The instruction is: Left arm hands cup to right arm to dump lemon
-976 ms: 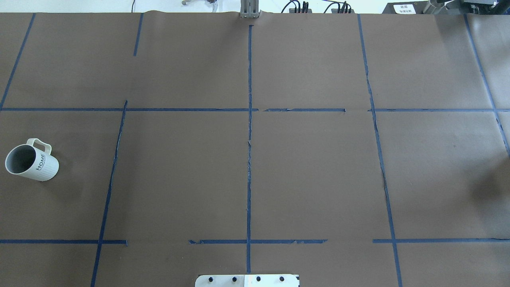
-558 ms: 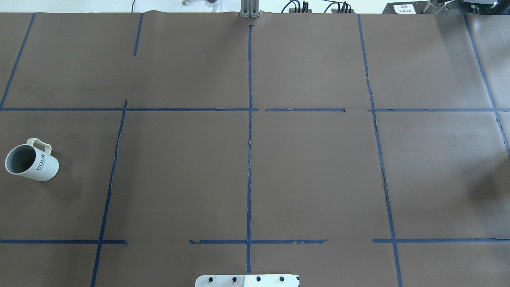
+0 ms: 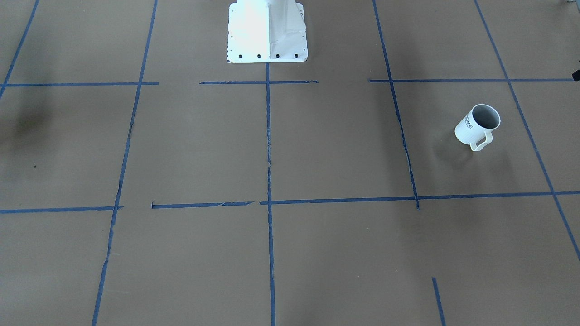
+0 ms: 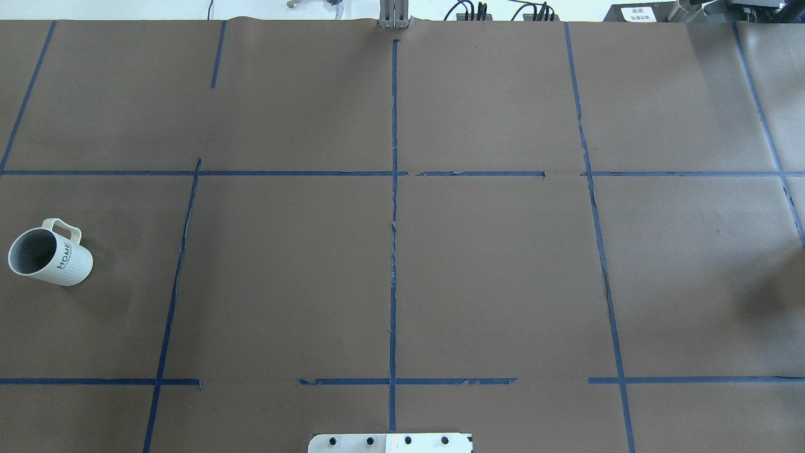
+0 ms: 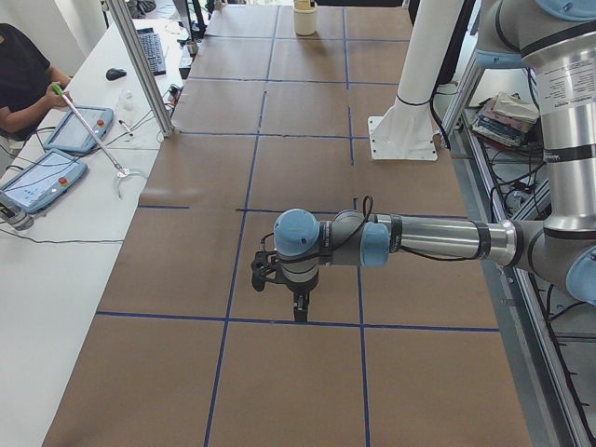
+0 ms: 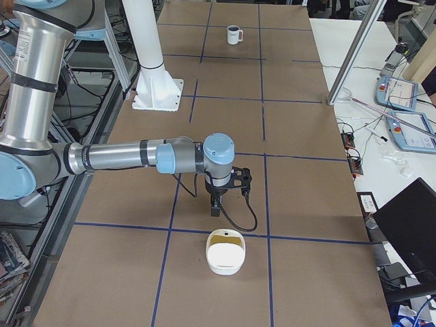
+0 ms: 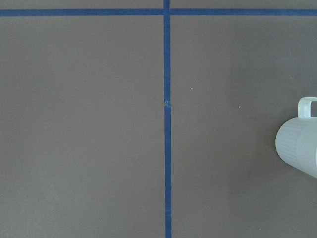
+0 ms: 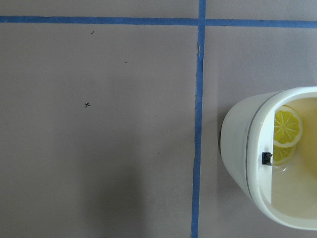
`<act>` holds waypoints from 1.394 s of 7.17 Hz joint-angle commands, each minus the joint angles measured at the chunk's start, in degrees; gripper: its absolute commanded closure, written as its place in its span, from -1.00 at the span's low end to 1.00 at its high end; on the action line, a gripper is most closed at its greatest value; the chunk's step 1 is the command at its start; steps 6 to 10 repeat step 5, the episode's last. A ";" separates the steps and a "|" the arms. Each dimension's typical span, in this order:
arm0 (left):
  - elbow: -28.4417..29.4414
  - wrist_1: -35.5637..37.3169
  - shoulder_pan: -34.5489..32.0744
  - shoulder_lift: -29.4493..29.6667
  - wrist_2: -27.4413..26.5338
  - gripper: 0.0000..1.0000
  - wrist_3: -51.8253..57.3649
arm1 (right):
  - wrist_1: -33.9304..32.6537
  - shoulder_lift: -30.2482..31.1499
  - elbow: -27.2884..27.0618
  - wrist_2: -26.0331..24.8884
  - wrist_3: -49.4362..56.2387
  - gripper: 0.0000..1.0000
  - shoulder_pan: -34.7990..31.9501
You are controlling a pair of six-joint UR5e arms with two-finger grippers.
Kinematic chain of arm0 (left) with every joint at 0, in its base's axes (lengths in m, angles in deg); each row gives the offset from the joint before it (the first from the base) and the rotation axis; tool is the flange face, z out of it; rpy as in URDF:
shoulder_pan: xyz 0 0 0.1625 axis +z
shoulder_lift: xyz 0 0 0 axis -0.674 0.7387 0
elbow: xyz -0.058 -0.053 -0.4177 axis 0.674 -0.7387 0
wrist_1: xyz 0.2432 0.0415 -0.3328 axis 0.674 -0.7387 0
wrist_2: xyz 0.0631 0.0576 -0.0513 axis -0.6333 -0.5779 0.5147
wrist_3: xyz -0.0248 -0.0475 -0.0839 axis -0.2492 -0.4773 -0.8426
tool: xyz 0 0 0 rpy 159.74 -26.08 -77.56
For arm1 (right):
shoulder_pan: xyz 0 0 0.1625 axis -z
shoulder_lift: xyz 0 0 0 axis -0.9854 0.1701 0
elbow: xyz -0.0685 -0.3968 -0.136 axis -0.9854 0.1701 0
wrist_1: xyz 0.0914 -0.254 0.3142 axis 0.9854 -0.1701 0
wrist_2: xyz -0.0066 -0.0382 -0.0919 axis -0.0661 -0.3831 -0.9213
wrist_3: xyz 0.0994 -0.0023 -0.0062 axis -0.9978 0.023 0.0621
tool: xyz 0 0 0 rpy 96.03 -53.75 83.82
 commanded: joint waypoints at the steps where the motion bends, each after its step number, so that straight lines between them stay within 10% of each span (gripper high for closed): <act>1: -0.04 -0.20 0.00 0.25 -0.13 -1.00 0.07 | -0.10 0.24 0.10 0.23 0.87 -1.00 0.22; 10: -2.49 0.58 0.00 0.25 -0.13 -1.00 0.07 | 0.16 1.30 -0.87 0.67 1.48 -1.00 -0.66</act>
